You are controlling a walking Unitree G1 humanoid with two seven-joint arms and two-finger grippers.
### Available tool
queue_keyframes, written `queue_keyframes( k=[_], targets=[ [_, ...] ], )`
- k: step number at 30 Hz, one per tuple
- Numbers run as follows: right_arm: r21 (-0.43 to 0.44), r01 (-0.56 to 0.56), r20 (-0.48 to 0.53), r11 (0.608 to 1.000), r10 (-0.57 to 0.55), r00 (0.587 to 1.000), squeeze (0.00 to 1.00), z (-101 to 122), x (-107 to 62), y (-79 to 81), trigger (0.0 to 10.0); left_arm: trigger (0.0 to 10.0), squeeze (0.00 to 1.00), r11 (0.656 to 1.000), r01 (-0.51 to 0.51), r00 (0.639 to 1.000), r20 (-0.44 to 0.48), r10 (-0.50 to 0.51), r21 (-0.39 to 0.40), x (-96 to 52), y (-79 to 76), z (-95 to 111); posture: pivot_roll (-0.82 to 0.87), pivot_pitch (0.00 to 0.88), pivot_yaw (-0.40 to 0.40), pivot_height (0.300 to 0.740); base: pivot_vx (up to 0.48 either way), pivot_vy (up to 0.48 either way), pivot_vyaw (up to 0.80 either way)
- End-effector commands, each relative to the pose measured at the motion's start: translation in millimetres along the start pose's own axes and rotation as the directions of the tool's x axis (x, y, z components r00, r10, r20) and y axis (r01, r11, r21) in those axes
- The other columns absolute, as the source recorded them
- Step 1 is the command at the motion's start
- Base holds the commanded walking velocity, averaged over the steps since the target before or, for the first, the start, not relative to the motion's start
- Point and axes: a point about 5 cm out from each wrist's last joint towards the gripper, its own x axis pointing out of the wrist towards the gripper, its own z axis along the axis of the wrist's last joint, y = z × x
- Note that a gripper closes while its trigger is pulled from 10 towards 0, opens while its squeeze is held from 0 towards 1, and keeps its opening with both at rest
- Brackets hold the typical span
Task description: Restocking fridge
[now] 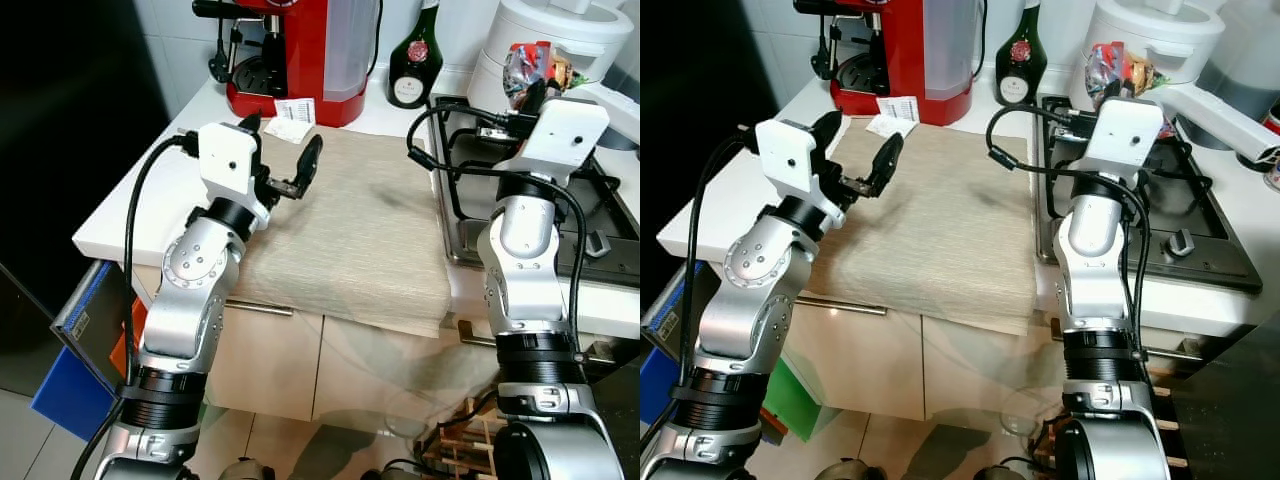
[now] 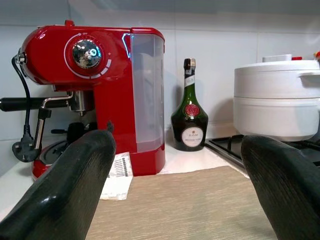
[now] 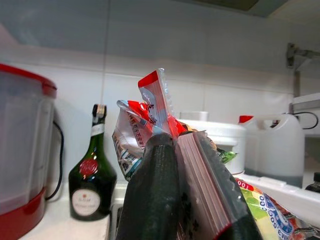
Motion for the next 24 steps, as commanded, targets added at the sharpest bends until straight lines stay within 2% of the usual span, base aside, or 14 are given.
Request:
queue_keyframes(
  k=[1,7,24],
  targets=[
    [-0.005,-0.003,0.032,1.000,0.003,0.999,0.04,7.9,0.7,0.9,0.0,10.0,0.00,1.000,0.016,1.000,0.006,-0.016,-0.002,0.8,-3.1,0.4,0.04,0.000,0.001,0.740,0.000,0.000,0.00],
    [-0.002,-0.017,0.026,1.000,0.017,1.000,0.04,7.8,-0.3,3.7,0.0,10.0,0.00,1.000,0.020,1.000,0.009,-0.020,-0.011,1.6,-3.5,0.2,0.04,0.000,0.000,0.740,0.000,0.000,0.00],
    [0.011,-0.045,-0.020,0.999,0.045,0.999,0.04,0.1,-2.7,9.5,0.0,10.0,0.00,1.000,0.015,1.000,0.008,-0.015,-0.008,2.0,-2.6,-0.7,0.04,0.000,-0.003,0.740,-0.311,0.000,0.00]
  ],
)
